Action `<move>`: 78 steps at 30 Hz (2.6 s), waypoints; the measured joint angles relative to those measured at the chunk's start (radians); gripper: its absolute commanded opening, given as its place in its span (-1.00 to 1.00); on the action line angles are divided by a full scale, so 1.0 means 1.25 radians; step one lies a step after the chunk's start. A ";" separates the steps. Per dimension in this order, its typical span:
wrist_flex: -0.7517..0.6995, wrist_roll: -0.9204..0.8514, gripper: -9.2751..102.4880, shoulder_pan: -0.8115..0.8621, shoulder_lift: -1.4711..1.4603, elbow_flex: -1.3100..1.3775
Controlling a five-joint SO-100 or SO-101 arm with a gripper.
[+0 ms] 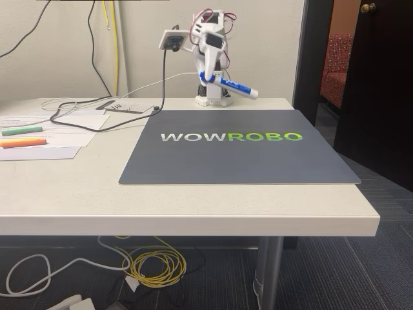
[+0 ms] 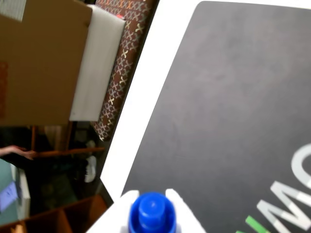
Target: Pick up the blue marker.
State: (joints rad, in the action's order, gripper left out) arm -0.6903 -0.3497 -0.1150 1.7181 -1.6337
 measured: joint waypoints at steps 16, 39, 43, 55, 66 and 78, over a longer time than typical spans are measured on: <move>-0.201 0.198 -0.82 0.076 0.160 -0.001; -0.168 0.295 -0.82 0.147 0.373 -0.188; -0.150 0.295 -0.82 0.148 0.373 -0.189; 0.074 0.285 -0.82 0.060 0.379 -0.428; 0.103 0.283 -0.82 -0.007 0.379 -0.452; 0.112 0.283 -0.82 -0.009 0.379 -0.452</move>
State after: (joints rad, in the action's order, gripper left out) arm -0.5507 0.0046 -0.1258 2.1921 -2.1982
